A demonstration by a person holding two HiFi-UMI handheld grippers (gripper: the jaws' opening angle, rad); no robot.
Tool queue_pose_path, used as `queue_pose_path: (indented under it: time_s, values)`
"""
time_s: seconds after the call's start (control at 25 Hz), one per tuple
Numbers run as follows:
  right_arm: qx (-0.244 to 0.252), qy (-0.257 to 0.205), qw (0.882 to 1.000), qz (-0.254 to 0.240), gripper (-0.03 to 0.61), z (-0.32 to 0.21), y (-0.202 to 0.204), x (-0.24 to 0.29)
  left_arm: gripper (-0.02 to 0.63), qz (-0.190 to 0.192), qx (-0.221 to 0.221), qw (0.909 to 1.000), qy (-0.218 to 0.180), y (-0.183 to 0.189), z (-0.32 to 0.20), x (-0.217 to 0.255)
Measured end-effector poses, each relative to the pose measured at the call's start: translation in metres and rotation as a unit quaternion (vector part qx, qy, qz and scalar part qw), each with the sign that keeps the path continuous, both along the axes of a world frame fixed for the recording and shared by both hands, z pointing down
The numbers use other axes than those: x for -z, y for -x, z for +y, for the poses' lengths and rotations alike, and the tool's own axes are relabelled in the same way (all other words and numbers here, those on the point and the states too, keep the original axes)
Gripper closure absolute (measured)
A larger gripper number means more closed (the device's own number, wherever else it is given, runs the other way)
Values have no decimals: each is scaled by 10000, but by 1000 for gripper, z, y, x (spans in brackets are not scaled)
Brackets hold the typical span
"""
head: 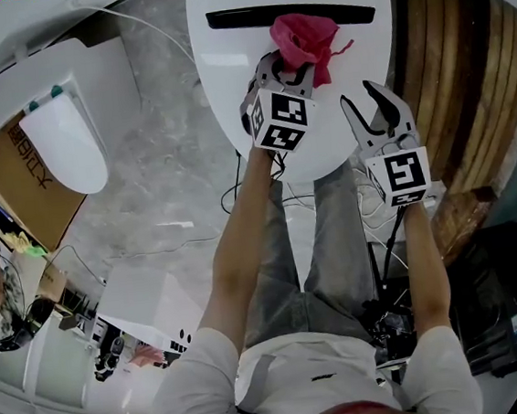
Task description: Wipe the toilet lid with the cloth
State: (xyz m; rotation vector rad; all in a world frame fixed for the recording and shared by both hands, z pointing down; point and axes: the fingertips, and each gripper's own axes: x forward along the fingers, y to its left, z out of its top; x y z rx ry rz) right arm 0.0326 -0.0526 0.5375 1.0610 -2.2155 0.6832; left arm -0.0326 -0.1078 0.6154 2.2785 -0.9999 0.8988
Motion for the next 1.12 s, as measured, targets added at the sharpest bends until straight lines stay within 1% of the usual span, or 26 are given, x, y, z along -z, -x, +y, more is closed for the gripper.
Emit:
queue_pose_path:
  time_s: [0.28, 0.56, 0.8, 1.0, 1.12]
  values:
    - [46, 32, 10000, -23, 387, 0, 23, 0, 505, -17, 251, 9997, -27, 37, 1, 0]
    - [101, 8, 9999, -42, 387, 0, 43, 2, 505, -135, 417, 9990, -61, 73, 3, 0]
    - [197, 3, 9998, -22, 387, 4, 62, -2, 505, -220, 723, 9971, -61, 116, 4, -3]
    - [257, -16, 9997, -30, 387, 4, 66, 0, 505, -324, 835, 9959, -105, 129, 6, 0]
    - [290, -24, 9996, -55, 387, 3, 78, 2, 505, -395, 917, 9949, -122, 145, 9, -1]
